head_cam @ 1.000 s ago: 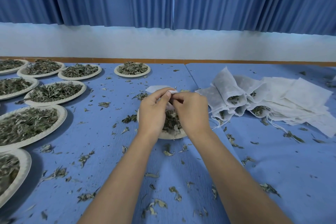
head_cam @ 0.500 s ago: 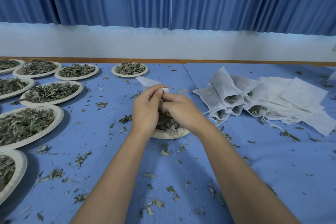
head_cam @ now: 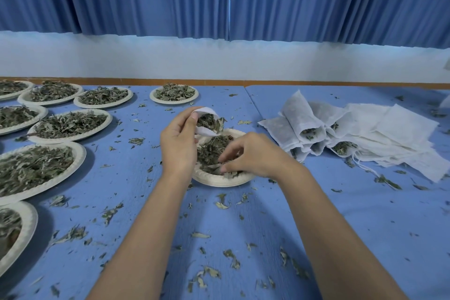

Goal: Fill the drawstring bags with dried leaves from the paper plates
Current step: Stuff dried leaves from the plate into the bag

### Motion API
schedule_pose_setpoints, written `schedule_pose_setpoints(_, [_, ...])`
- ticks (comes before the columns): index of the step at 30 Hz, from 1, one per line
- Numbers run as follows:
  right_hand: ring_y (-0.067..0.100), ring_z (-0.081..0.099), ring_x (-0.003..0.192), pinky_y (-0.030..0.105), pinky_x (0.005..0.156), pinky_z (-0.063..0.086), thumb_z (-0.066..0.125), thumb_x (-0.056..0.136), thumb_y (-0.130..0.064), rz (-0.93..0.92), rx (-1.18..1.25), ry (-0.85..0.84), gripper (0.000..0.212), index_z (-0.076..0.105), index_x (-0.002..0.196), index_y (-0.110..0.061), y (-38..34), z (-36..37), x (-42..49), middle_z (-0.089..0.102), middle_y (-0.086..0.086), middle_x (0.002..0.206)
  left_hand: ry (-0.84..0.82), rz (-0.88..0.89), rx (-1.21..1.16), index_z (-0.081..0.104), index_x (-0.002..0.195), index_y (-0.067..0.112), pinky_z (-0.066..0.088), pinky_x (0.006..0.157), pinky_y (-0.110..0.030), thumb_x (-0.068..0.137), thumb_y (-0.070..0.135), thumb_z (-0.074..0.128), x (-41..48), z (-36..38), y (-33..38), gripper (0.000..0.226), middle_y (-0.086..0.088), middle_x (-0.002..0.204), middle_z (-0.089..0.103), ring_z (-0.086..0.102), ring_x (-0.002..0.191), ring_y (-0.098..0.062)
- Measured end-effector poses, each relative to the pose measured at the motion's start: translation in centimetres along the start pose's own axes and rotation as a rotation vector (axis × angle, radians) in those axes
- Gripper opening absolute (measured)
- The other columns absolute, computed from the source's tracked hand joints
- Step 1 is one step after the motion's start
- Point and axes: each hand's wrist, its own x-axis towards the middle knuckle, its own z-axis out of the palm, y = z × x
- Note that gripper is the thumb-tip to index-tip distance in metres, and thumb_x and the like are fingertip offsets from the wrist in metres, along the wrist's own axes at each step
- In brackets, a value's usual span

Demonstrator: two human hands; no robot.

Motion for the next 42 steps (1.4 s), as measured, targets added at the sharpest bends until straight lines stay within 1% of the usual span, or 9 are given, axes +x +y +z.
schedule_pose_setpoints(9, [0.014, 0.066, 0.083, 0.028, 0.079, 0.051, 0.072, 0.083, -0.019, 0.008, -0.007, 0.32, 0.016, 0.075, 0.099, -0.015, 0.1, 2.5, 1.4, 0.073, 0.002, 0.091, -0.027, 0.007, -0.024, 0.069, 0.086, 0.033, 0.047, 0.056, -0.012, 0.098, 0.018, 0.051, -0.3, 0.1, 0.4, 0.026, 0.023, 0.07, 0.067, 0.056, 0.061, 0.008])
schedule_pose_setpoints(13, [0.015, 0.064, 0.076, 0.029, 0.062, 0.049, 0.07, 0.084, -0.033, 0.051, -0.059, 0.42, 0.018, 0.074, 0.096, -0.021, 0.1, 1.1, 1.1, 0.07, -0.001, 0.077, 0.013, -0.017, -0.05, 0.069, 0.087, 0.033, 0.045, 0.053, -0.01, 0.098, 0.02, 0.052, 0.0, -0.2, 0.4, 0.024, 0.024, 0.065, 0.064, 0.055, 0.059, 0.008])
schedule_pose_setpoints(15, [0.016, 0.06, 0.079, 0.029, 0.06, 0.046, 0.067, 0.082, -0.047, 0.092, -0.189, 0.309, 0.035, 0.07, 0.107, -0.021, 0.1, 0.6, 1.0, 0.065, -0.002, 0.078, 0.021, -0.026, -0.051, 0.069, 0.088, 0.033, 0.046, 0.054, -0.01, 0.098, 0.02, 0.052, 0.0, -0.3, 0.4, 0.023, 0.023, 0.065, 0.065, 0.055, 0.06, 0.009])
schedule_pose_setpoints(17, [0.022, 0.055, 0.107, 0.035, 0.085, 0.049, 0.064, 0.082, -0.054, 0.136, -0.277, 0.079, 0.056, 0.058, 0.127, -0.021, 0.0, 0.8, 1.2, 0.063, 0.004, 0.108, 0.019, -0.027, -0.044, 0.069, 0.089, 0.032, 0.046, 0.055, -0.012, 0.097, 0.02, 0.052, 0.0, -0.2, 0.4, 0.023, 0.021, 0.069, 0.065, 0.054, 0.06, 0.008])
schedule_pose_setpoints(21, [0.029, 0.043, 0.124, 0.035, 0.098, 0.04, 0.053, 0.093, -0.045, 0.131, -0.331, -0.052, 0.049, 0.048, 0.137, -0.024, -0.3, 2.3, 1.6, 0.048, 0.01, 0.132, 0.022, -0.024, -0.039, 0.069, 0.088, 0.033, 0.046, 0.055, -0.011, 0.097, 0.02, 0.053, 0.0, -0.2, 0.4, 0.022, 0.02, 0.071, 0.067, 0.056, 0.061, 0.008])
schedule_pose_setpoints(31, [0.023, 0.061, 0.099, 0.029, 0.082, 0.049, 0.062, 0.09, -0.016, 0.042, -0.287, 0.219, 0.024, 0.071, 0.112, -0.017, -0.3, 3.8, 1.3, 0.071, 0.008, 0.104, 0.003, 0.024, 0.075, 0.068, 0.088, 0.043, 0.044, 0.062, -0.024, 0.097, 0.023, 0.053, 0.5, -0.5, -0.7, 0.026, 0.011, 0.064, 0.058, 0.045, 0.06, -0.007])
schedule_pose_setpoints(34, [0.011, 0.057, 0.064, 0.021, 0.064, 0.047, 0.068, 0.086, -0.014, 0.054, -0.116, 0.31, 0.017, 0.075, 0.102, -0.015, -0.2, 3.0, 1.3, 0.074, 0.005, 0.092, -0.014, -0.003, 0.122, 0.067, 0.098, 0.041, 0.046, 0.071, -0.031, 0.097, 0.027, 0.054, 0.6, -0.7, -1.2, 0.02, 0.012, 0.06, 0.052, 0.044, 0.061, -0.007])
schedule_pose_setpoints(38, [0.007, 0.05, 0.049, 0.018, 0.049, 0.044, 0.078, 0.078, -0.018, 0.065, 0.279, 0.379, 0.014, 0.077, 0.091, -0.014, -0.5, 0.4, 0.8, 0.073, 0.002, 0.078, -0.06, -0.011, 0.17, 0.067, 0.106, 0.036, 0.048, 0.092, -0.023, 0.097, 0.026, 0.053, 0.1, -0.5, -1.4, 0.02, 0.008, 0.107, 0.07, 0.062, 0.099, -0.007])
schedule_pose_setpoints(42, [0.004, 0.039, 0.038, 0.022, 0.043, 0.038, 0.077, 0.078, -0.02, 0.095, 0.393, 0.364, 0.008, 0.077, 0.085, -0.018, -1.1, -0.2, 0.4, 0.069, -0.003, 0.061, -0.094, 0.002, 0.203, 0.066, 0.101, 0.038, 0.044, 0.079, -0.009, 0.097, 0.026, 0.052, -0.3, -0.3, -1.2, 0.019, 0.008, 0.107, 0.07, 0.061, 0.102, -0.011])
